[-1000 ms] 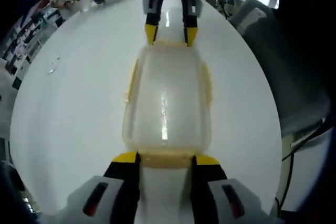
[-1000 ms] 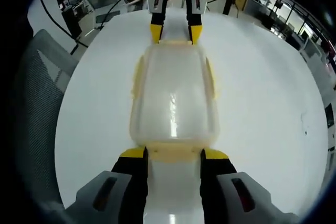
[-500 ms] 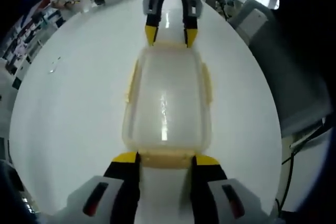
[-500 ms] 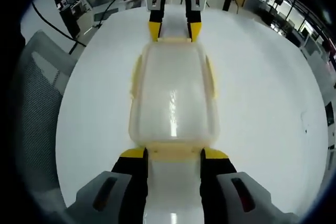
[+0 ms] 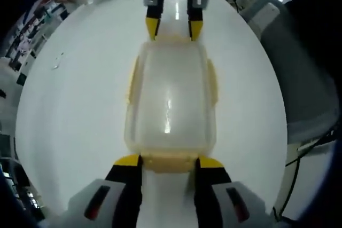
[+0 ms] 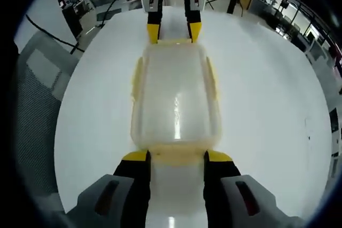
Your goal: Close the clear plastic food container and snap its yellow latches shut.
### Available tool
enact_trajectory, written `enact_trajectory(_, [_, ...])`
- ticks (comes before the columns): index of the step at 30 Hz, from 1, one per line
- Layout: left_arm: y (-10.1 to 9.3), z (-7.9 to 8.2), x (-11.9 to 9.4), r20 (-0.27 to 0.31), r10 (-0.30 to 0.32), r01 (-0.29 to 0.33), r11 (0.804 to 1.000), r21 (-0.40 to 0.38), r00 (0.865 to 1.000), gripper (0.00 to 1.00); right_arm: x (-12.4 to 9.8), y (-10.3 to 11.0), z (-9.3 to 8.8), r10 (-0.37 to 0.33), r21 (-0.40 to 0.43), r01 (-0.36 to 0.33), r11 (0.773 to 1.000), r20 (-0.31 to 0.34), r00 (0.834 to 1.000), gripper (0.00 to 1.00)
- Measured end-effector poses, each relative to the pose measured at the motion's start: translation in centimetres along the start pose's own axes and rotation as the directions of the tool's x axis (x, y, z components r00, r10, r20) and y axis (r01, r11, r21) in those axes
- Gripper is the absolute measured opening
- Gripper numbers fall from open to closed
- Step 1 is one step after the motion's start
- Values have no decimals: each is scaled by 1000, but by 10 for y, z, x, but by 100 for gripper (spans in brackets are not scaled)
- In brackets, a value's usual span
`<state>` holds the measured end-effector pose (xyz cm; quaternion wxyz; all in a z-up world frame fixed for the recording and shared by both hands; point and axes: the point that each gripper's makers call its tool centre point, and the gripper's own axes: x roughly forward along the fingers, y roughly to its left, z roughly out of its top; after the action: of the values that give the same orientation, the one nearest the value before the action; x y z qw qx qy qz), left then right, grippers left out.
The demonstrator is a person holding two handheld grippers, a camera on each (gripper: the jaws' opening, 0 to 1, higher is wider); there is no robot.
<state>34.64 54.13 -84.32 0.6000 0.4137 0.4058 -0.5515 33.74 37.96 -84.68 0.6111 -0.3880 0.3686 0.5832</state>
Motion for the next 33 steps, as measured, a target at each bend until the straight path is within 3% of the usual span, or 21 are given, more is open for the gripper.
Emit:
enact_trajectory(3, [-3, -2, -2, -13, -2, 2, 1000, -20, 1000, 32, -5, 1, 3, 12, -4, -12, 1000, 37, 999, 35])
enact_trajectory(6, [-6, 6, -14, 16, 12, -11, 998, -56, 1000, 33, -11, -1, 1, 12, -25, -11, 1000, 40, 999, 35])
enact_trajectory(13, [-8, 17, -32, 25, 25, -23, 998, -62, 999, 33, -28, 0, 7, 25, -34, -23, 999, 83, 996, 35])
enact_trajectory(20, [-14, 16, -43, 1, 37, -37, 998, -58, 999, 33, -37, 6, 16, 22, -46, -18, 999, 82, 996, 35])
enact_trajectory(33, [-3, 33, -66, 39, 40, -37, 997, -66, 998, 33, -66, -5, 21, 16, -39, -13, 999, 68, 998, 35])
